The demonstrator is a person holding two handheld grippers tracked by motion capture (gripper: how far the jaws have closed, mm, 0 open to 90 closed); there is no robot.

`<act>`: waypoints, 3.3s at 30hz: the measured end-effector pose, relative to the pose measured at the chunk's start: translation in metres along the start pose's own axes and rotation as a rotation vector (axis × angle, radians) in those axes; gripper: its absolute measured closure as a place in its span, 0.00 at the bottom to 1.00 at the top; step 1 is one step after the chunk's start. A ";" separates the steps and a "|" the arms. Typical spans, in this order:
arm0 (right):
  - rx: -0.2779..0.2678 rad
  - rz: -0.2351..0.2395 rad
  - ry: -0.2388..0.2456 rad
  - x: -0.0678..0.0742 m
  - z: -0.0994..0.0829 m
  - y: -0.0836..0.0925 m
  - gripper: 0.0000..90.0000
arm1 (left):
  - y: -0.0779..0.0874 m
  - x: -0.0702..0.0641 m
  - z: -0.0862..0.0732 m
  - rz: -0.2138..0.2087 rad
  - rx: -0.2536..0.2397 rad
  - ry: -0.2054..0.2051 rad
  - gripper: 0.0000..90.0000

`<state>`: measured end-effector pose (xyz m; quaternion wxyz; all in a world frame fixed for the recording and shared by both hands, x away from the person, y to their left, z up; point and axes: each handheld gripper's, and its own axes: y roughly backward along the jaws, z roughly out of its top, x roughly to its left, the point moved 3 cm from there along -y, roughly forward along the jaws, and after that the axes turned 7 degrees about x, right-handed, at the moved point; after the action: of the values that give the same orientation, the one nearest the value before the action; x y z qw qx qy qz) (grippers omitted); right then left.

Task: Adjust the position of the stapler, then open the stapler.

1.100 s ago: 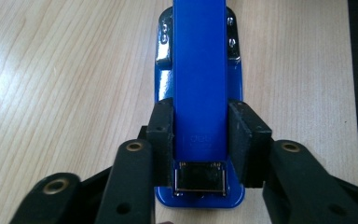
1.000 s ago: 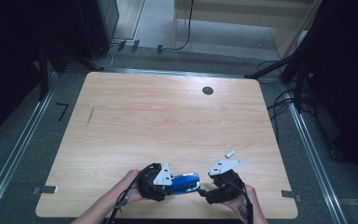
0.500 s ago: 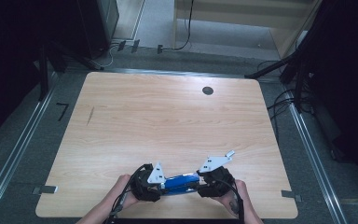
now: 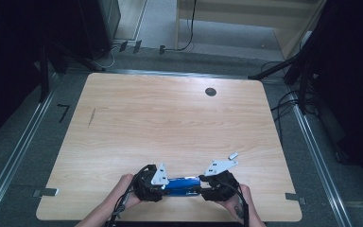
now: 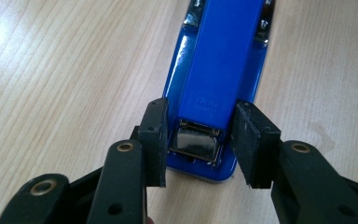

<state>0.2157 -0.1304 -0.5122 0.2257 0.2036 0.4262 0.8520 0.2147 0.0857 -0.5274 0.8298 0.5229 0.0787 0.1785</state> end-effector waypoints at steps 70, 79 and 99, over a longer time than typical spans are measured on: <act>0.130 -0.142 -0.156 -0.021 -0.030 0.012 0.16 | -0.006 -0.005 0.054 -0.012 -0.094 -0.029 0.36; 0.126 -0.155 -0.159 -0.019 -0.033 0.011 0.19 | -0.015 -0.013 0.066 -0.039 -0.093 -0.082 0.45; 0.134 -0.147 -0.133 -0.017 -0.032 0.007 0.36 | -0.018 -0.020 0.076 -0.050 -0.122 -0.146 0.70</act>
<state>0.2114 -0.1640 -0.5265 0.3011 0.2424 0.4799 0.7876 0.2244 0.0073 -0.5114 0.8678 0.4808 0.0198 0.1237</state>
